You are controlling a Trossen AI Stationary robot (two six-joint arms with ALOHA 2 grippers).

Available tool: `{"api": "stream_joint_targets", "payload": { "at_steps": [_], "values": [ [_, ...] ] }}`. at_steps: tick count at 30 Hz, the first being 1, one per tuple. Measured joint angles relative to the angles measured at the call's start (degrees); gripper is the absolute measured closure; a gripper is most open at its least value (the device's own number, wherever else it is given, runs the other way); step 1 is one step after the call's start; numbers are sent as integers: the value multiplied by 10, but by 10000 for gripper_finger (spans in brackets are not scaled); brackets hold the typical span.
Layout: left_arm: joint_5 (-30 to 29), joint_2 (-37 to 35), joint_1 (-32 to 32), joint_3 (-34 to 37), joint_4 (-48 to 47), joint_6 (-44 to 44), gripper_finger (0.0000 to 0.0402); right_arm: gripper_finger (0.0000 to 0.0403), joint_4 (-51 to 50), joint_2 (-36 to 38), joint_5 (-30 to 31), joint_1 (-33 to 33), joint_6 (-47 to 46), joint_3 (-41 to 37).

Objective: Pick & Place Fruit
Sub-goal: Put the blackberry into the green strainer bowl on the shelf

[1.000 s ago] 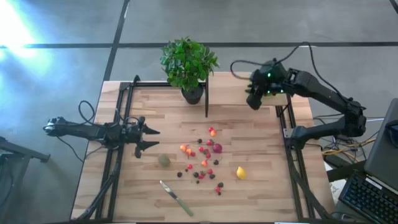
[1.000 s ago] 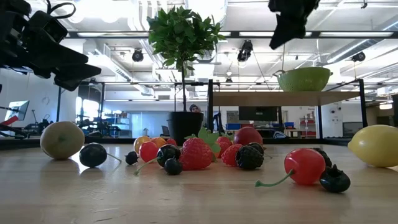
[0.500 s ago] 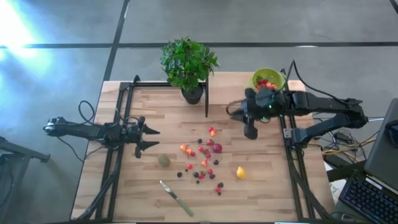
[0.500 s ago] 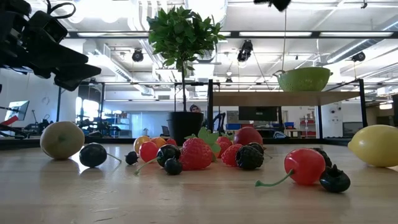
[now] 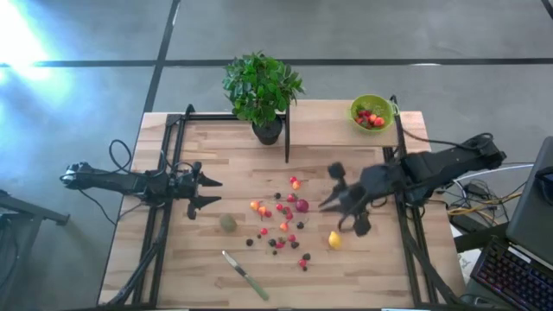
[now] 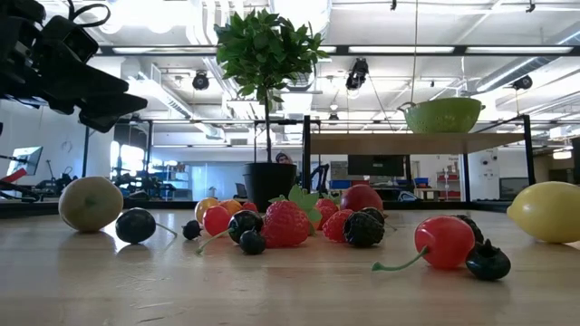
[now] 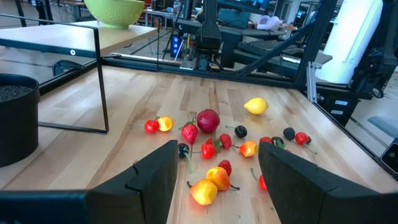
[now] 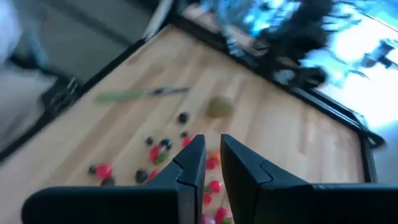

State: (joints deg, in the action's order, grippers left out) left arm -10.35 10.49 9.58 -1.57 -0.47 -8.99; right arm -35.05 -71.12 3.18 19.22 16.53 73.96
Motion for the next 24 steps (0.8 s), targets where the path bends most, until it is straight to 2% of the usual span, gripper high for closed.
{"api": "stream_joint_targets", "payload": {
  "at_steps": [5, 14, 24],
  "values": [
    [0, 2, 0, 0, 0, 0, 172, 348, 15, -58, -15, 26, 71, 1],
    [0, 2, 0, 0, 0, 0, 172, 330, 23, -176, -17, 32, 62, 19],
    [0, 2, 0, 0, 0, 0, 172, 264, -10, -269, -17, 46, 68, 45]
  ]
}}
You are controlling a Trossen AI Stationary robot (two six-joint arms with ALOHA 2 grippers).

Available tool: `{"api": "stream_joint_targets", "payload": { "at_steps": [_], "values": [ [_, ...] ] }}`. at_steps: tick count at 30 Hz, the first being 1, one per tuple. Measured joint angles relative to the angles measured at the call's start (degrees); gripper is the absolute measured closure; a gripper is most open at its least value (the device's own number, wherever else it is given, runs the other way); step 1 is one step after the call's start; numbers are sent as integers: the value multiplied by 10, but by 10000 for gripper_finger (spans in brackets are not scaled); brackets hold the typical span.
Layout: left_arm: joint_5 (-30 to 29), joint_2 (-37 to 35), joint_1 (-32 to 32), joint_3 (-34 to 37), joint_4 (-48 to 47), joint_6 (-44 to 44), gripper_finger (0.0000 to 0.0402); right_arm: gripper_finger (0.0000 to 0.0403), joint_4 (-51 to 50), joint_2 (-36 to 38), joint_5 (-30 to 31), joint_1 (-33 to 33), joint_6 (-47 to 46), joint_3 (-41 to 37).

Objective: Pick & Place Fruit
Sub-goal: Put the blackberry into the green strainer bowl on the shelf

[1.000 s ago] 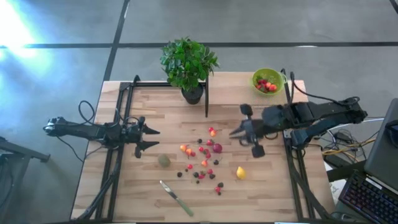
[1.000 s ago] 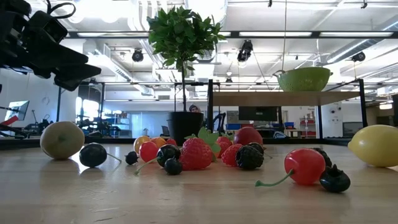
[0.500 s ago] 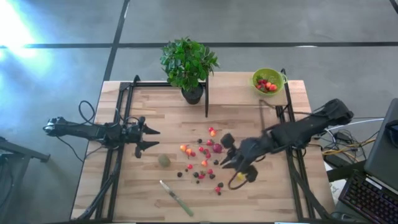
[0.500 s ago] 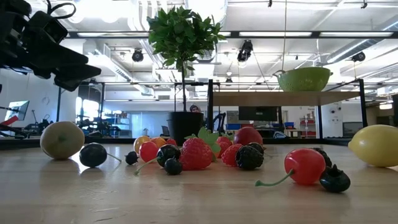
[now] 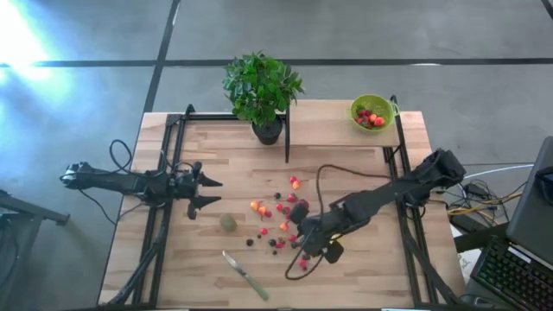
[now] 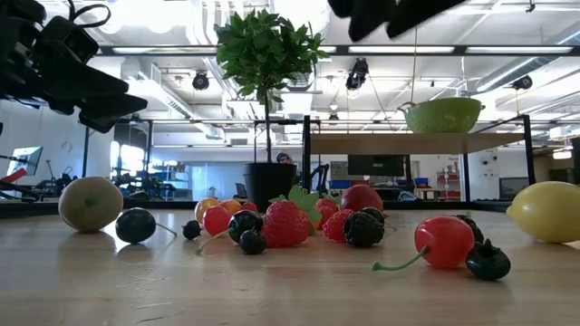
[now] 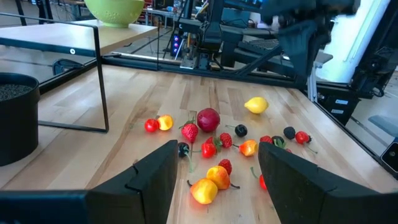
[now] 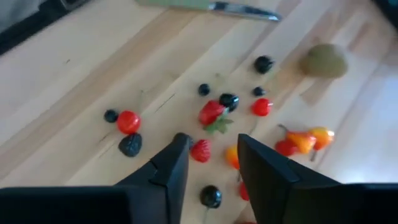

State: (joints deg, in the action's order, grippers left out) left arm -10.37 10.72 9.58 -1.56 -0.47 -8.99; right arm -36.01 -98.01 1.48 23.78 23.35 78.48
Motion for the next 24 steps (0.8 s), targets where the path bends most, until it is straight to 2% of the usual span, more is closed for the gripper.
{"api": "stream_joint_targets", "payload": {
  "at_steps": [10, 24],
  "values": [
    [0, 0, 0, 0, 0, 0, 172, 195, -6, -44, 0, 26, 9, 0],
    [0, 0, 0, 0, 0, 0, 172, 144, -17, -123, 0, 47, 23, -2]
  ]
}}
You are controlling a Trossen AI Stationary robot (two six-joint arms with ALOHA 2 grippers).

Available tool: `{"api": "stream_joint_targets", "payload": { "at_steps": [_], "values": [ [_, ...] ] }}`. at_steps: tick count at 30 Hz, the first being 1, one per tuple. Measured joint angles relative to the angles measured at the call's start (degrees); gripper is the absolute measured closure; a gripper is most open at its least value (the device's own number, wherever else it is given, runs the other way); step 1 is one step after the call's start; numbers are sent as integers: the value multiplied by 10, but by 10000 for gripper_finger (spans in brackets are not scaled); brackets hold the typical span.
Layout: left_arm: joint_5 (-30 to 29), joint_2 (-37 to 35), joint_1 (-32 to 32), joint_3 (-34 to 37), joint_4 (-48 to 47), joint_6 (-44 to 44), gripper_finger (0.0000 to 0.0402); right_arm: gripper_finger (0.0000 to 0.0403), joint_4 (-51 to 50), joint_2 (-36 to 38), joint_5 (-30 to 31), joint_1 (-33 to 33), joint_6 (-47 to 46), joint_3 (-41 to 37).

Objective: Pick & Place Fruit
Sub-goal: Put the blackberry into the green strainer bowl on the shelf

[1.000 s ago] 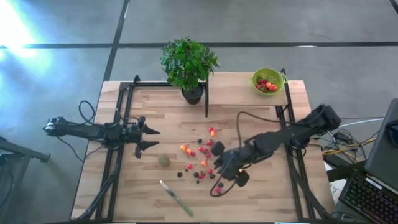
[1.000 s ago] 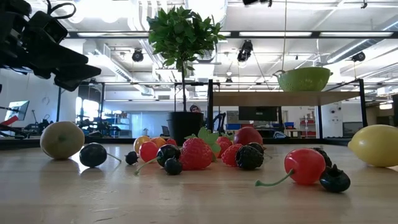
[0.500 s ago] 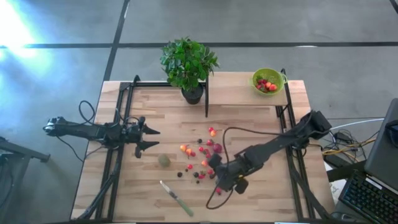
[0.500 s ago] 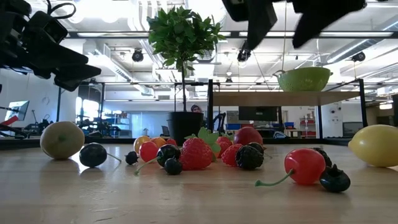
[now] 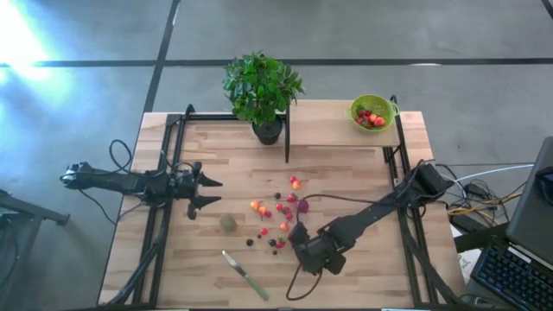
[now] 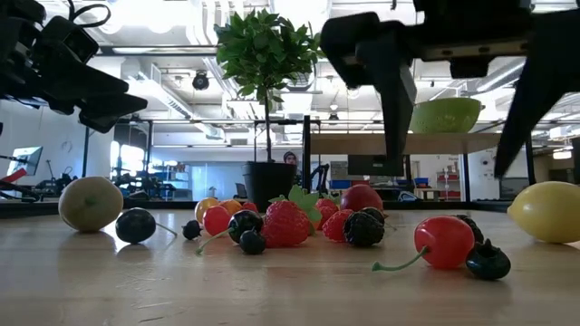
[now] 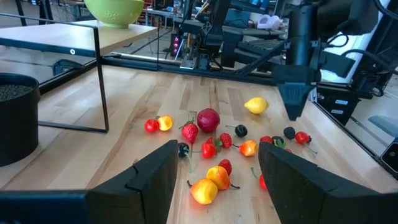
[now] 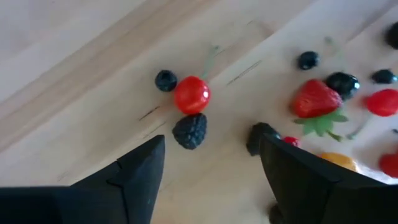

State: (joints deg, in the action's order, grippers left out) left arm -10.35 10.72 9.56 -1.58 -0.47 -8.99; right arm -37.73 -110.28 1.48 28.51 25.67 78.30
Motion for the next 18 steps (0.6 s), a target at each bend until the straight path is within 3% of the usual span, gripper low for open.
{"api": "stream_joint_targets", "payload": {
  "at_steps": [10, 18],
  "values": [
    [0, 0, 0, 0, 0, 0, 172, 127, 8, -50, 0, 6, 3, 0],
    [0, 0, 0, 0, 0, 0, 172, 165, 10, -61, 0, 6, 0, 0]
  ]
}}
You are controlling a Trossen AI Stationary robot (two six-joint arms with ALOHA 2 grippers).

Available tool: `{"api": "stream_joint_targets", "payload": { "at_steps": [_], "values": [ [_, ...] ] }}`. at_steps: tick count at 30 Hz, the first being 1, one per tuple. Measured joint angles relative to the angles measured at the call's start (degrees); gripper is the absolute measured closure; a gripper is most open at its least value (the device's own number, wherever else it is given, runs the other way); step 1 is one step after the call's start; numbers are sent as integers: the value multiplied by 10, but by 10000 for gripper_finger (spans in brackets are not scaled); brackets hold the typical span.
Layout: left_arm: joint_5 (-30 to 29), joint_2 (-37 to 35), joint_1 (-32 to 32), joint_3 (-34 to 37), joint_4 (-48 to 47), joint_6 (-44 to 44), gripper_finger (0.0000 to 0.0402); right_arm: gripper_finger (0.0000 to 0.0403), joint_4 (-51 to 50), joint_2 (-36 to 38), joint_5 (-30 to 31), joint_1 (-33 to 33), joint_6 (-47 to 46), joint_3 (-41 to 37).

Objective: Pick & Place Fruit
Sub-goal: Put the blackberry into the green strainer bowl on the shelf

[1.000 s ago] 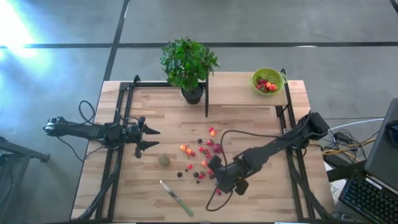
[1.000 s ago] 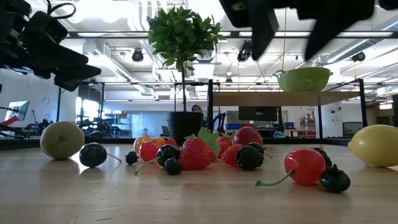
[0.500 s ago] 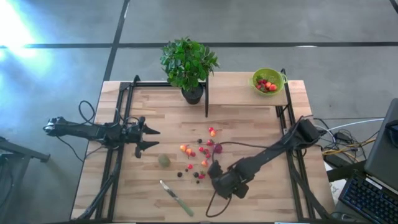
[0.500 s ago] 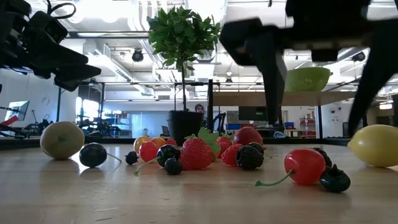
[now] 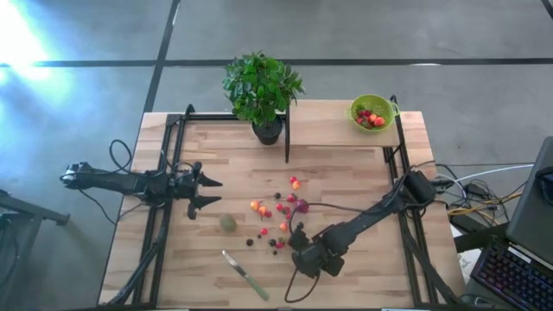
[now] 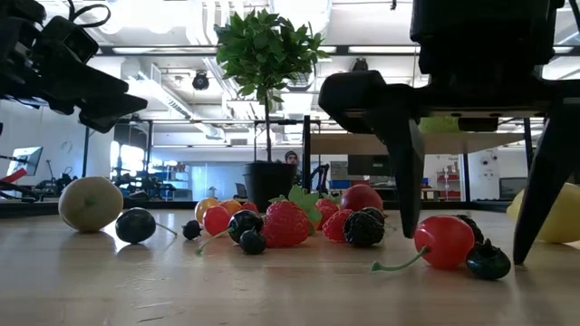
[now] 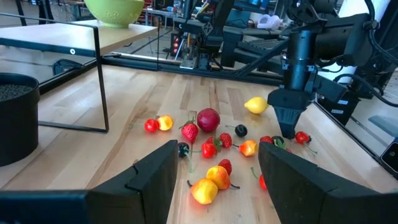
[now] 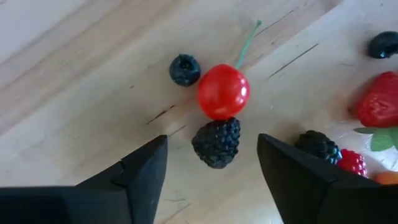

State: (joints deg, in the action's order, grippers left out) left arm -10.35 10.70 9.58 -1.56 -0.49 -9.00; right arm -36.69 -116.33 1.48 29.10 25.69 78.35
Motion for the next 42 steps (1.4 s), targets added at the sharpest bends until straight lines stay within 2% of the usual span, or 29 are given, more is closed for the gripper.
{"api": "stream_joint_targets", "payload": {
  "at_steps": [22, 35, 42],
  "values": [
    [0, 0, 0, 0, 0, 0, 172, 314, 1, 0, 0, 0, -2, 0],
    [0, 0, 0, 0, 0, 0, 172, 292, 1, 0, 0, 0, -13, 0],
    [0, 0, 0, 0, 0, 0, 172, 260, 1, 0, -2, 0, -28, 0]
  ]
}}
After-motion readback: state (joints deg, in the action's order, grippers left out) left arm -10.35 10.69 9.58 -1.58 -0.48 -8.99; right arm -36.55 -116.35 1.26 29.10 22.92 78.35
